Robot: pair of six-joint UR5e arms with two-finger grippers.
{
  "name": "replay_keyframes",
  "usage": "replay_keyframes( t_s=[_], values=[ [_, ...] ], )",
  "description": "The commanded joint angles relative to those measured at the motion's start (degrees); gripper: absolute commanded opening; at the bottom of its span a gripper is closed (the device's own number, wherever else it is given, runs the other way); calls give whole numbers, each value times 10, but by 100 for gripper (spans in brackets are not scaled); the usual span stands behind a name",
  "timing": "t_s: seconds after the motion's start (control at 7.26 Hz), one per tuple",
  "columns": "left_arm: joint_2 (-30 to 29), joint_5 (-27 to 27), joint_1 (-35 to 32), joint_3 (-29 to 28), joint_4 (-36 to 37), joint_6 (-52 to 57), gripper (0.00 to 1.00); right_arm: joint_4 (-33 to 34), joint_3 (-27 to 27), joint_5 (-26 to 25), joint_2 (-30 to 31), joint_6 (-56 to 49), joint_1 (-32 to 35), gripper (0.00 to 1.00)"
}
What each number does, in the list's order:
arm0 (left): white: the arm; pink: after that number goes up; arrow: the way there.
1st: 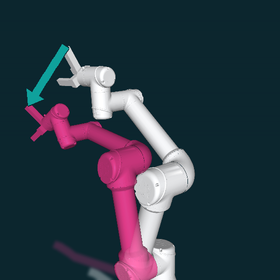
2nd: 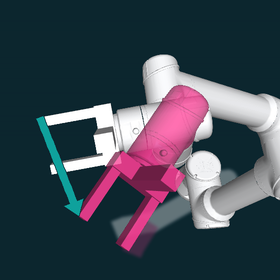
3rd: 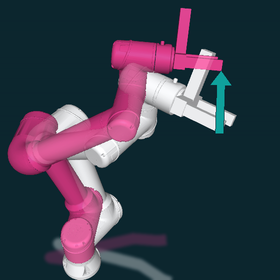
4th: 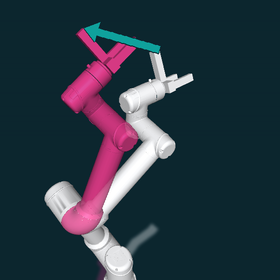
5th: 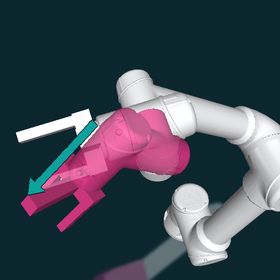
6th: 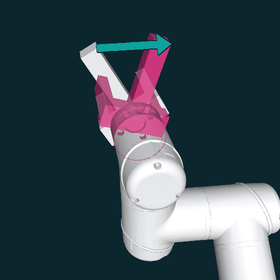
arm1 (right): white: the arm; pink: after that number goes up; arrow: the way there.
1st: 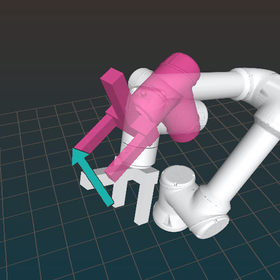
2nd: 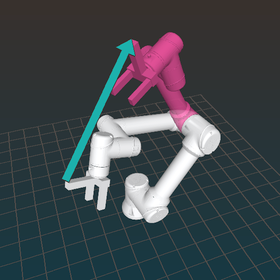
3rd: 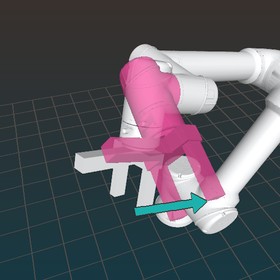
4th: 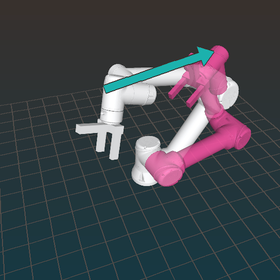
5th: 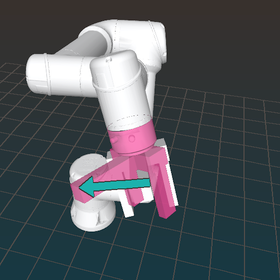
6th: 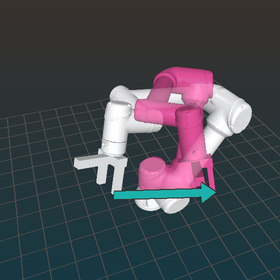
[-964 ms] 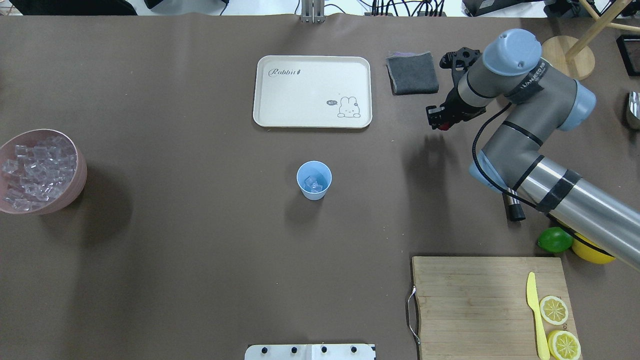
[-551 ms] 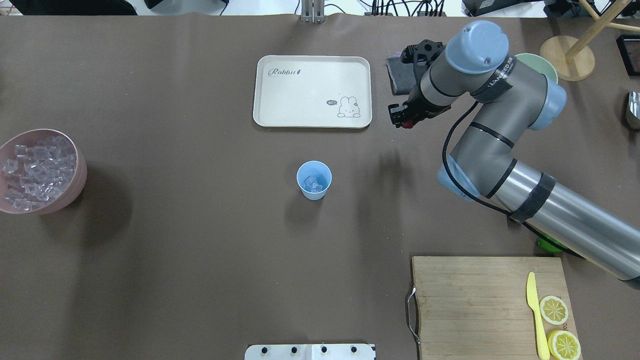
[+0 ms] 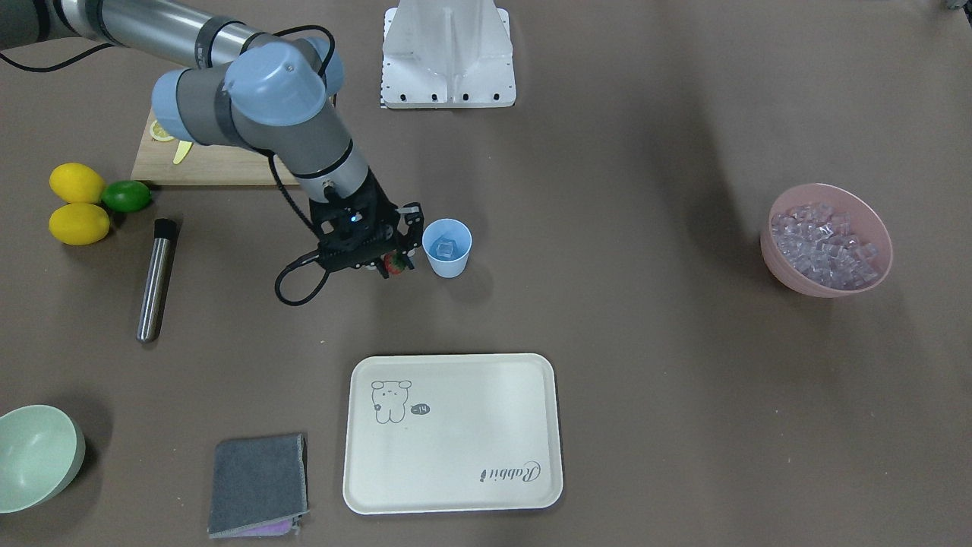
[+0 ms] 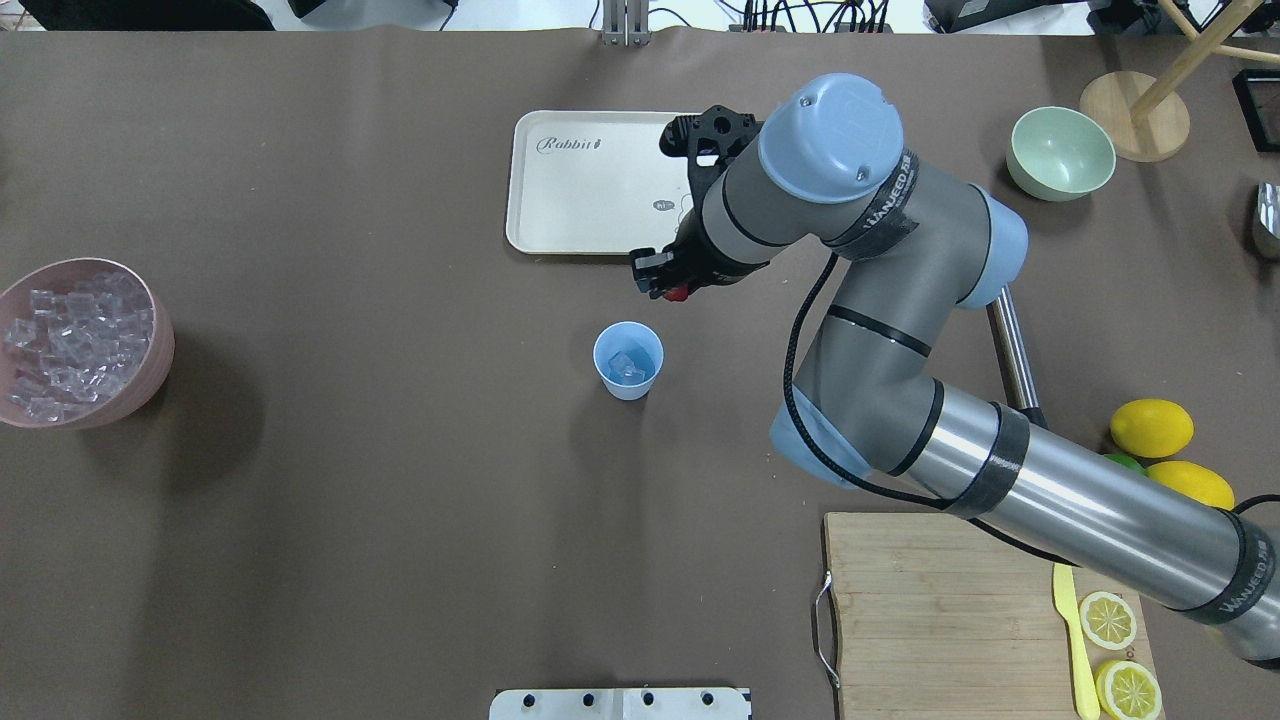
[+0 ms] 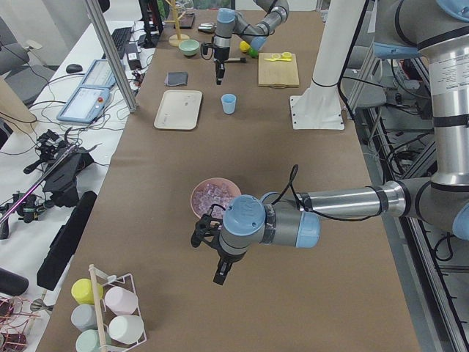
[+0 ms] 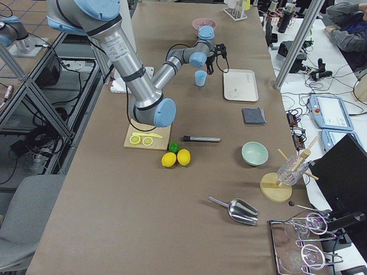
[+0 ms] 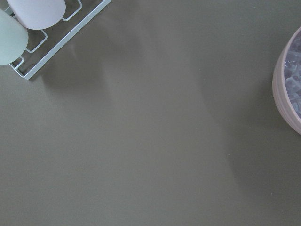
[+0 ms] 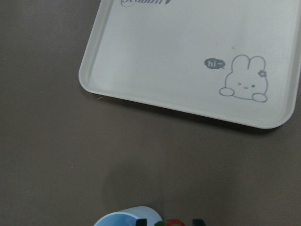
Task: Mash ice and strawberries in cup
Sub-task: 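Carry the strawberry with the right gripper over the blue cup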
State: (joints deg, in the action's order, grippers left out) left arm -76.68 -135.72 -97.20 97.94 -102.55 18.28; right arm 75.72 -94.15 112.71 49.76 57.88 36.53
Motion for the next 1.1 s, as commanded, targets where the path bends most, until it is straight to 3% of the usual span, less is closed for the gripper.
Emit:
replay_keyframes(
  t_s=[0.0,0.41,0.55,0.69,0.96],
  values=[
    [3,-1,0,0,0,1,99,11,-3,-22,-12,14,-33,0],
    [6,-1,0,0,0,2,99,11,0,-24,-15,14,-45,0],
    [5,-1,0,0,0,2,99,11,0,-25,-15,29,-50,66],
    [5,-1,0,0,-4,1,99,11,0,-26,-21,49,-53,98],
    [6,-1,0,-1,-8,1,99,21,-2,-21,-23,49,-53,99]
  ],
)
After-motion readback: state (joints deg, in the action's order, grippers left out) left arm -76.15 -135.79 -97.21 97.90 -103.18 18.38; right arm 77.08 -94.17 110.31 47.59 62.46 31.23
